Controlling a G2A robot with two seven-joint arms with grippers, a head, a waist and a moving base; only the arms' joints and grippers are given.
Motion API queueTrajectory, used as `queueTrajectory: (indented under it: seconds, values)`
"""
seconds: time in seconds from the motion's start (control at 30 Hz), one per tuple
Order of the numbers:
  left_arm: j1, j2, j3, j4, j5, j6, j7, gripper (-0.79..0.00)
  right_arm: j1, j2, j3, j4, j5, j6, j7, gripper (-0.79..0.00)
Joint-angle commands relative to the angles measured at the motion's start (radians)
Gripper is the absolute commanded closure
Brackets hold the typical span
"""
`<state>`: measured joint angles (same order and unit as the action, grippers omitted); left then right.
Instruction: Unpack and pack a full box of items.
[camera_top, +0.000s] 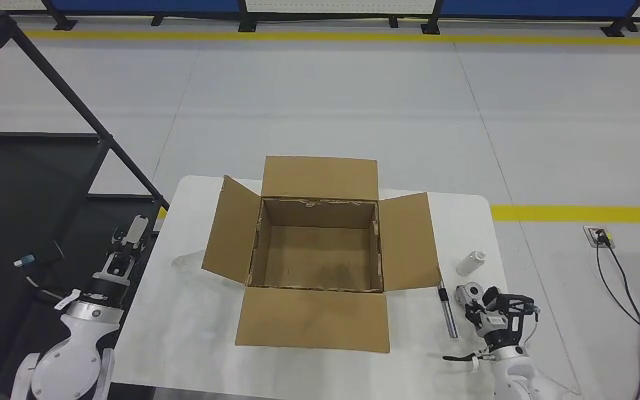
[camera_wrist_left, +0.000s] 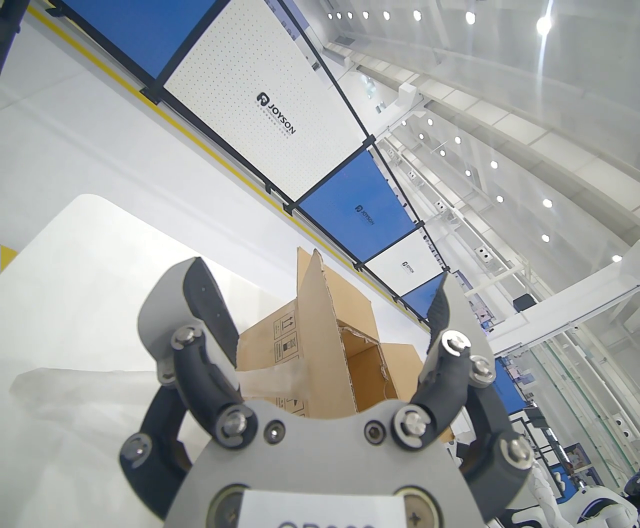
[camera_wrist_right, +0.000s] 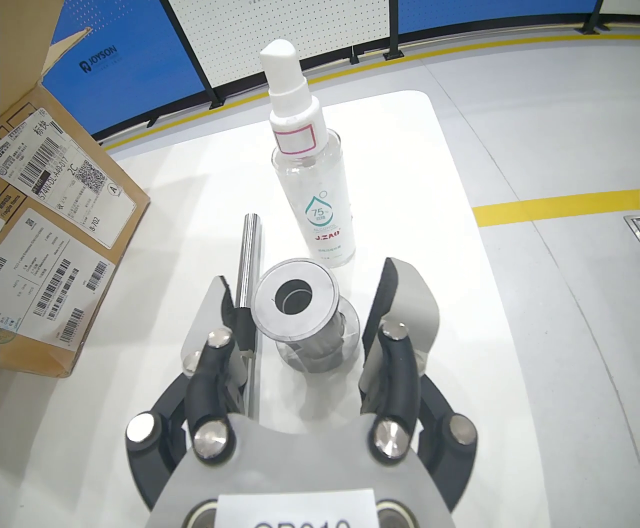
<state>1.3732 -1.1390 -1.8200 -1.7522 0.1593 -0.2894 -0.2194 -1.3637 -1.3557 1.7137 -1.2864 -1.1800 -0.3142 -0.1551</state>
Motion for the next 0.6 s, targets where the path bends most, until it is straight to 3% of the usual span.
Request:
queueTrajectory:
  seconds: [0.0,0.07,0.23,0.4,0.57]
  values:
    - [-0.001,0.000,-0.002,0.002,-0.001,-0.001,-0.001,-0.785,-0.001,0.001,0.000,-0.004,0.001,0.004,0.002,-0.711]
    - [-0.001,0.000,-0.002,0.002,-0.002,0.000,-0.001,-0.785,-0.003,0.004,0.003,-0.008,0.004,0.005,0.001,-0.785]
    - [-0.001,0.001,-0.003,0.003,-0.002,-0.003,-0.004,-0.785,-0.041,0.008,0.022,-0.073,0.048,-0.019,-0.030,-0.785]
    - [0.001,0.001,-0.004,0.003,-0.003,-0.004,-0.004,-0.785,-0.126,0.012,0.052,-0.243,0.155,-0.112,-0.037,-0.785]
    - [0.010,0.001,-0.004,-0.003,-0.009,-0.011,0.001,-0.785,-0.187,0.013,0.046,-0.423,0.377,-0.193,0.096,-0.785]
